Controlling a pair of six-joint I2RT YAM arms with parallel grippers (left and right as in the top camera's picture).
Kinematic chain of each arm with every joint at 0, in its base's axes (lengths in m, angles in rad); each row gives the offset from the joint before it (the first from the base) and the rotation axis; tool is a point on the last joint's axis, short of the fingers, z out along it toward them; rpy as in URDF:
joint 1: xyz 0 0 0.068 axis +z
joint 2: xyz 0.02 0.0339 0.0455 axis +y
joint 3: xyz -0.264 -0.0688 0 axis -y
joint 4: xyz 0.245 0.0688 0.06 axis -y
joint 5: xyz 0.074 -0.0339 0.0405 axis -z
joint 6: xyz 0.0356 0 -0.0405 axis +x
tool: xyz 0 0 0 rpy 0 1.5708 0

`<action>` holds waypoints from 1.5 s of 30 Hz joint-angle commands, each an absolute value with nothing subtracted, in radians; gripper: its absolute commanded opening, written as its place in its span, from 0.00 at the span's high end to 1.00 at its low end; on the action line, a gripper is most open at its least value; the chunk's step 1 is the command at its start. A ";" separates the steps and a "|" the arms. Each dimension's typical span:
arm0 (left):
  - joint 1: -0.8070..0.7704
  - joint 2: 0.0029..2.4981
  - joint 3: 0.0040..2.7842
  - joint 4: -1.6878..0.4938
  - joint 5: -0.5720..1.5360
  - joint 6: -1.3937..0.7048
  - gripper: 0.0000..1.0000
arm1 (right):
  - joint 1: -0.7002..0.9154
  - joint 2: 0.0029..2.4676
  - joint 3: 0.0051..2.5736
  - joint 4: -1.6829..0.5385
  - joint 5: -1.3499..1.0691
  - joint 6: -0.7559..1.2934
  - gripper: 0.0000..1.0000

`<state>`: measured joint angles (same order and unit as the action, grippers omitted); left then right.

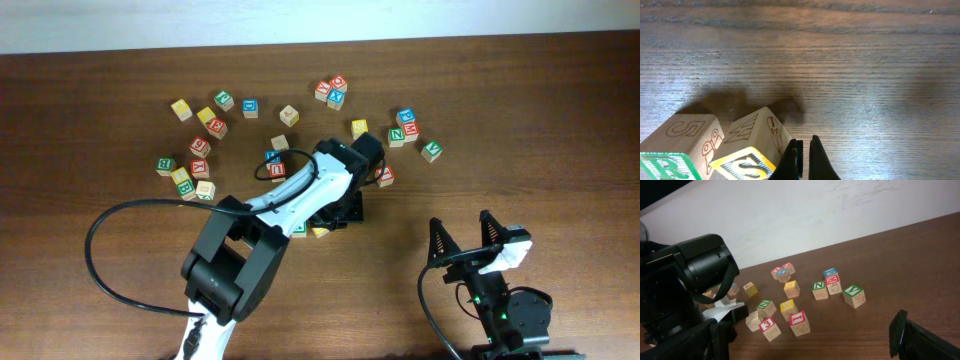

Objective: Spell out RSS
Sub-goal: 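Lift the left gripper and move it to the upper-left block cluster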

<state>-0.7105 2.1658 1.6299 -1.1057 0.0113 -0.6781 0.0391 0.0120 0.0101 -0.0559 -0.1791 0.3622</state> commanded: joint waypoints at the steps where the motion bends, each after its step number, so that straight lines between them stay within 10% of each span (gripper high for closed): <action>1: -0.707 2.180 1.620 -1.116 -0.004 -0.691 1.00 | 0.046 0.010 0.006 -0.061 -0.195 0.364 0.02; 45: -0.706 2.180 1.623 -1.153 -0.013 -0.680 1.00 | 0.046 0.010 0.006 -0.061 -0.195 0.364 0.02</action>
<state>-0.7105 2.1658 1.6287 -1.1515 -0.0078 -0.6777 0.0391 0.0120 0.0101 -0.0559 -0.1791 0.3630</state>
